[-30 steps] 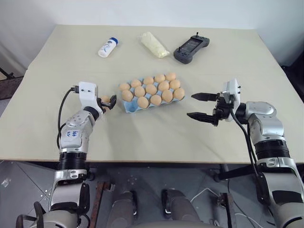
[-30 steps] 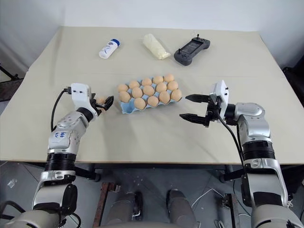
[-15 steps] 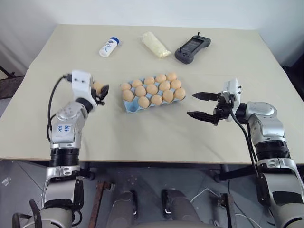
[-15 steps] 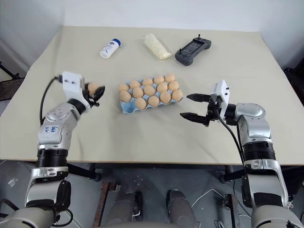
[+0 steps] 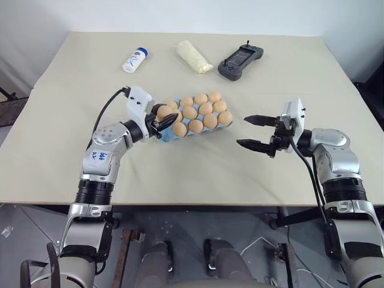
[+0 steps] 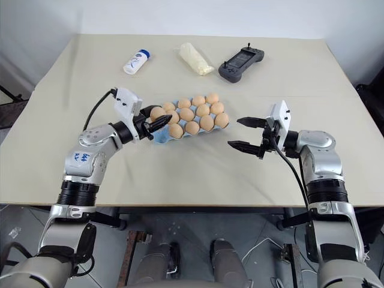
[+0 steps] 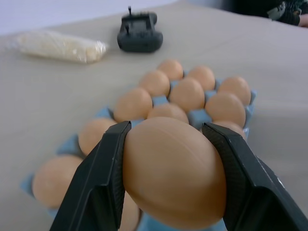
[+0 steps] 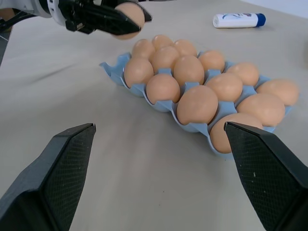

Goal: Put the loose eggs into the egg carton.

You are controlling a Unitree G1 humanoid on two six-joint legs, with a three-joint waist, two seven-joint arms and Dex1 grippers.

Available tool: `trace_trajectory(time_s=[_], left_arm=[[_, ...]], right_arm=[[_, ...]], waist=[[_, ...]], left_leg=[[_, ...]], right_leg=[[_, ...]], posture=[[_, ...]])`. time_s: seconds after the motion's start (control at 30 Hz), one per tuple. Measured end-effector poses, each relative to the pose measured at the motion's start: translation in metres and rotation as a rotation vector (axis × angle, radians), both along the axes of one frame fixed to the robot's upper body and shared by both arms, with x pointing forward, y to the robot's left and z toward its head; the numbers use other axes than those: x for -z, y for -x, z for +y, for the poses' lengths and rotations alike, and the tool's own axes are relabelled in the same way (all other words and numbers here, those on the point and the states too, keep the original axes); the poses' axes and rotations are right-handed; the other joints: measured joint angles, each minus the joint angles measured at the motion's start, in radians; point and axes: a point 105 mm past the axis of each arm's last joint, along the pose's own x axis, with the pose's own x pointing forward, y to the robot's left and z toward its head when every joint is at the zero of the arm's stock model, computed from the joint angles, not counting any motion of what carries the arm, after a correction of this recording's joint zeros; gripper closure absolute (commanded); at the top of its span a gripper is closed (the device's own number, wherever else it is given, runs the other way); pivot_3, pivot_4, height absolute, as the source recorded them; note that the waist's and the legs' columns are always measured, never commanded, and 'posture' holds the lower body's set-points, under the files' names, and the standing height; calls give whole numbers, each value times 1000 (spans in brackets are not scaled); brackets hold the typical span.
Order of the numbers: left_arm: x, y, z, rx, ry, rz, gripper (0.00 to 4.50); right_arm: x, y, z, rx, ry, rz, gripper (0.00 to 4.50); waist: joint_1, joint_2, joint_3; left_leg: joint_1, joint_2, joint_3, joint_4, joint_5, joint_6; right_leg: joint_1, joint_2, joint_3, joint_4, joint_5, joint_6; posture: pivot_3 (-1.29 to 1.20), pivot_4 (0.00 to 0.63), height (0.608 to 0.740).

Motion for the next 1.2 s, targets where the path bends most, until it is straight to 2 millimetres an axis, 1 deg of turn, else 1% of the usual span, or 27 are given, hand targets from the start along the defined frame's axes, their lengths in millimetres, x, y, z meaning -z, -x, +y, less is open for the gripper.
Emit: trace_trajectory(time_s=[0.1, 0.17, 0.23, 0.27, 0.4, 0.43, 0.57, 0.7, 0.8, 0.83, 0.9, 0.93, 1.0, 1.1, 1.2], left_arm=[[10, 0, 0, -4, -21, 40, 2394], [12, 0, 0, -9, -22, 53, 2394], [12, 0, 0, -8, -22, 54, 1718], [12, 0, 0, -5, -18, 54, 1463], [12, 2, -6, 27, 2, 51, 153], [11, 2, -6, 29, 6, 47, 23], [9, 3, -4, 36, 32, 48, 23], [-3, 4, 12, 11, 106, 43, 23], [-23, 7, 35, -13, 148, -11, 23], [-29, 10, 48, -27, 153, -31, 23], [-35, 17, 72, -61, 158, -49, 23], [-34, 20, 81, -76, 154, -44, 23], [-26, 27, 96, -86, 141, -16, 23], [-5, 42, 105, -39, 114, 42, 23], [11, 52, 110, -9, 97, 79, 23]], right_arm=[[4, 2, -2, 8, 0, 7, 0], [4, 2, -2, 12, -2, 3, 0], [3, 3, -2, 16, -2, -3, 0], [2, 3, -2, 16, -2, -7, 0], [1, 2, -3, 23, -4, -8, 0], [1, 2, -3, 23, -4, -9, 0], [1, 2, -3, 23, -4, -8, 0], [1, 2, -2, 20, -4, -8, 0], [0, 2, -2, 14, -2, -12, 0], [-2, 2, -2, 11, -1, -15, 0], [-4, 0, -3, 13, 0, -22, 0], [-5, -1, -4, 15, 0, -25, 0], [-6, -3, -4, 17, 3, -27, 0], [-8, -5, -2, 7, 1, -31, 0], [-8, -6, 0, -10, 2, -27, 0]], waist=[[1, 0, 0], [0, 0, 0], [0, 0, 0], [0, 0, 0], [1, 0, 0], [1, 0, 0], [0, 0, 0], [-1, 0, 0], [-3, 0, 0], [-6, 0, 0], [-11, 0, 0], [-12, 0, 0], [-12, 0, 0], [-15, 0, 0], [-17, 0, 0]], left_leg=[[0, 0, 0, 0, 0, 1], [0, 0, 0, 0, -1, 1], [0, 0, 0, 0, -1, 1], [0, 0, 0, 0, -1, 1], [0, 0, 0, 1, -1, 1], [0, 0, 0, 1, -1, 1], [0, 0, 0, 0, -1, 1], [0, 0, 0, 0, -1, 1], [0, 0, 0, 0, -1, 1], [0, 0, 0, 0, -1, 1], [0, 0, 0, 0, -1, 1], [0, 0, 0, 0, -1, 1], [0, 0, 0, 0, -1, 1], [0, 0, 0, -1, -3, -3], [0, 0, -1, -1, -4, -4]], right_leg=[[0, 0, 0, 0, 0, 0], [0, 0, 0, 0, 0, 0], [0, 0, 0, 0, 0, 0], [0, 0, 0, 0, 0, 0], [0, 0, 0, 0, 0, 0], [0, 0, 0, 0, 0, 0], [0, 0, 0, 0, 0, 0], [0, 0, 0, 0, 0, 0], [0, 0, 0, 0, 0, 0], [0, 0, 0, 0, 0, 0], [0, 0, 0, 0, 0, 0], [0, 0, 0, 0, 0, 0], [0, -1, 0, 0, 0, 0], [0, -2, 0, -1, 0, 0], [0, -3, -1, -2, 0, -1]], posture=[[0, 150, 740], [0, 150, 740], [0, 150, 740], [0, 150, 740], [0, 150, 740], [0, 150, 740], [0, 150, 740], [0, 150, 740], [0, 150, 740], [0, 150, 740], [0, 150, 740], [0, 150, 740], [0, 150, 740], [0, 150, 740], [0, 150, 740]])
